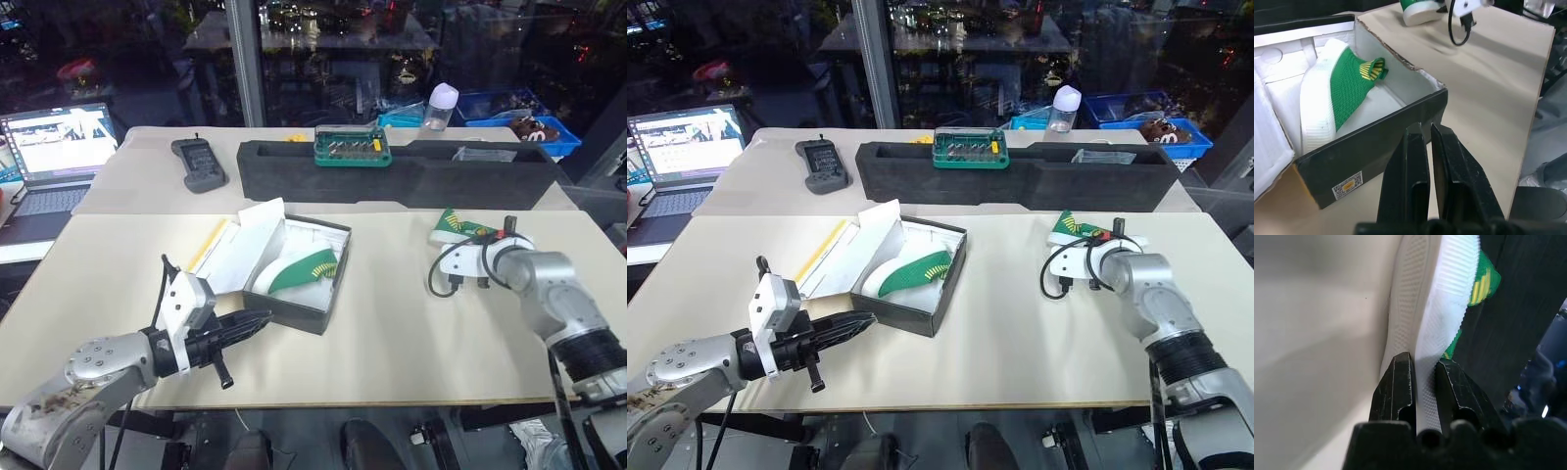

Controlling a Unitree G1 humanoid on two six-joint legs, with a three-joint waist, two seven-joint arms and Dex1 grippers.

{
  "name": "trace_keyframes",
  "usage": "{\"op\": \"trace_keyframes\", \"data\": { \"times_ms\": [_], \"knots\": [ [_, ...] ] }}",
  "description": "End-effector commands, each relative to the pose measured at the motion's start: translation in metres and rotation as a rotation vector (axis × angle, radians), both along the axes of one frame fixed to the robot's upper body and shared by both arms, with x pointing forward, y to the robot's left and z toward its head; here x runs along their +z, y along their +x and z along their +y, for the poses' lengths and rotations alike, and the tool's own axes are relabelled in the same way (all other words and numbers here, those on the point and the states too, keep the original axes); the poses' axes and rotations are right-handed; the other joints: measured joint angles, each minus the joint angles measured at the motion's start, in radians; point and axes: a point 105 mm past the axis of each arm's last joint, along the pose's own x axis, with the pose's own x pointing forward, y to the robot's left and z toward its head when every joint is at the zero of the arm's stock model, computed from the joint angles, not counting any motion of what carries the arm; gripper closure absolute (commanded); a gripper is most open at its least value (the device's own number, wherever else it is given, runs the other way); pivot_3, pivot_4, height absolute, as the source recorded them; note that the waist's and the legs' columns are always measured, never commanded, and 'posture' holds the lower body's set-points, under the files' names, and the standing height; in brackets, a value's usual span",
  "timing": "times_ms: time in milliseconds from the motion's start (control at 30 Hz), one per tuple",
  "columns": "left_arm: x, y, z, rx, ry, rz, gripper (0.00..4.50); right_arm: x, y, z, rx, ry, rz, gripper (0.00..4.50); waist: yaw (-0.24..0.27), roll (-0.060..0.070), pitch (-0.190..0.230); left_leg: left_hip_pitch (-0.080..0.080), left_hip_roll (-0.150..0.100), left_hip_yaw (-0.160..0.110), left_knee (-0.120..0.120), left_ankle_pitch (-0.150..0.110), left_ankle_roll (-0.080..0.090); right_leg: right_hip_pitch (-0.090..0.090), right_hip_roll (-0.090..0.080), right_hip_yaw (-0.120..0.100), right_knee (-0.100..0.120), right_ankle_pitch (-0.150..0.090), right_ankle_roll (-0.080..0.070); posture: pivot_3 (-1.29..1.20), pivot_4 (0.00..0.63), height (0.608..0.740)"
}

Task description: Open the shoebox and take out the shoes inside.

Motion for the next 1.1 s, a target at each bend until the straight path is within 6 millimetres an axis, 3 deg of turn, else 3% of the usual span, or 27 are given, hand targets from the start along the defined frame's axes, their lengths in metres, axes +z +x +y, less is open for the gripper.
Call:
{"op": "trace_keyframes", "data": {
  "times_ms": [33, 200, 300, 367, 500, 567, 633, 700, 833, 1000, 1100],
  "knots": [
    [0.006, -0.003, -0.004, -0.02, -0.009, -0.025, 4.19, -0.01, -0.009, 0.022, 0.033, 0.122, 0.039, 3.73, -0.008, -0.002, -0.001, 0.001, 0.0, 0.0, 0.0, 0.0, 0.0, 0.0, 0.0, 0.0, 0.0, -0.002, -0.003, 0.0, 0.15, 0.715],
    [0.004, -0.004, -0.004, -0.022, -0.007, -0.022, 4.19, -0.02, -0.032, 0.046, 0.074, 0.255, 0.218, 2.05, -0.011, -0.002, -0.001, 0.0, 0.0, 0.0, 0.0, 0.0, 0.0, -0.001, 0.001, 0.001, 0.001, 0.001, 0.002, 0.0, 0.15, 0.715],
    [0.004, -0.004, -0.004, -0.024, -0.007, -0.021, 4.19, -0.004, -0.038, 0.058, 0.12, 0.321, 0.28, 1.09, -0.008, -0.002, -0.001, 0.0, 0.001, -0.001, 0.0, 0.0, 0.0, -0.001, 0.001, 0.0, 0.001, 0.0, 0.002, 0.0, 0.15, 0.715],
    [0.004, -0.003, -0.004, -0.023, -0.009, -0.022, 4.19, 0.014, -0.039, 0.065, 0.16, 0.36, 0.302, 1.09, -0.008, -0.002, -0.001, 0.0, 0.001, 0.0, 0.0, 0.0, 0.0, -0.001, 0.001, 0.0, 0.001, 0.0, 0.001, 0.0, 0.15, 0.715],
    [0.003, -0.004, -0.005, -0.021, -0.011, -0.021, 4.19, 0.075, -0.043, 0.087, 0.354, 0.395, 0.338, 1.09, -0.01, 0.004, 0.003, -0.003, 0.0, 0.0, 0.0, 0.0, 0.0, -0.003, 0.0, 0.001, 0.001, 0.0, 0.001, 0.0, 0.15, 0.715],
    [0.002, -0.003, -0.005, -0.021, -0.011, -0.021, 4.19, 0.106, -0.048, 0.106, 0.493, 0.409, 0.351, 1.09, -0.01, 0.006, 0.005, -0.003, 0.0, 0.0, 0.0, 0.0, 0.0, -0.004, 0.0, 0.001, 0.001, 0.0, 0.002, 0.0, 0.15, 0.715],
    [0.002, -0.003, -0.006, -0.021, -0.014, -0.021, 4.19, 0.135, -0.06, 0.138, 0.694, 0.434, 0.396, 1.09, -0.011, 0.006, 0.005, -0.003, 0.0, 0.0, -0.002, 0.0, 0.0, -0.004, 0.001, 0.0, 0.001, 0.0, 0.002, 0.0, 0.15, 0.715],
    [0.001, -0.003, -0.007, -0.022, -0.016, -0.021, 4.19, 0.15, -0.067, 0.165, 0.835, 0.449, 0.43, 1.09, -0.011, 0.006, 0.005, -0.003, 0.001, -0.001, -0.003, 0.0, 0.0, -0.004, 0.001, -0.001, 0.001, 0.0, 0.002, 0.0, 0.15, 0.715],
    [0.001, -0.002, -0.009, -0.023, -0.021, -0.022, 4.19, 0.14, -0.066, 0.228, 1.048, 0.378, 0.503, 1.09, -0.011, 0.005, 0.005, -0.003, 0.001, -0.002, -0.003, 0.0, 0.0, -0.003, 0.001, -0.002, 0.001, 0.0, 0.002, 0.0, 0.15, 0.715],
    [0.001, -0.004, -0.008, -0.012, -0.022, -0.024, 4.19, 0.103, -0.042, 0.264, 1.09, 0.233, 0.551, 1.09, 0.001, 0.006, 0.005, -0.005, 0.001, -0.002, -0.002, 0.0, 0.0, -0.004, 0.0, -0.003, 0.001, 0.0, 0.002, 0.0, 0.15, 0.715],
    [0.0, -0.006, -0.007, -0.003, -0.022, -0.022, 4.19, 0.098, -0.034, 0.27, 1.102, 0.206, 0.561, 1.09, 0.003, 0.006, 0.006, -0.006, 0.001, -0.002, -0.002, 0.0, 0.0, -0.005, 0.0, -0.003, 0.001, 0.0, 0.001, 0.0, 0.15, 0.715]
  ]
}}
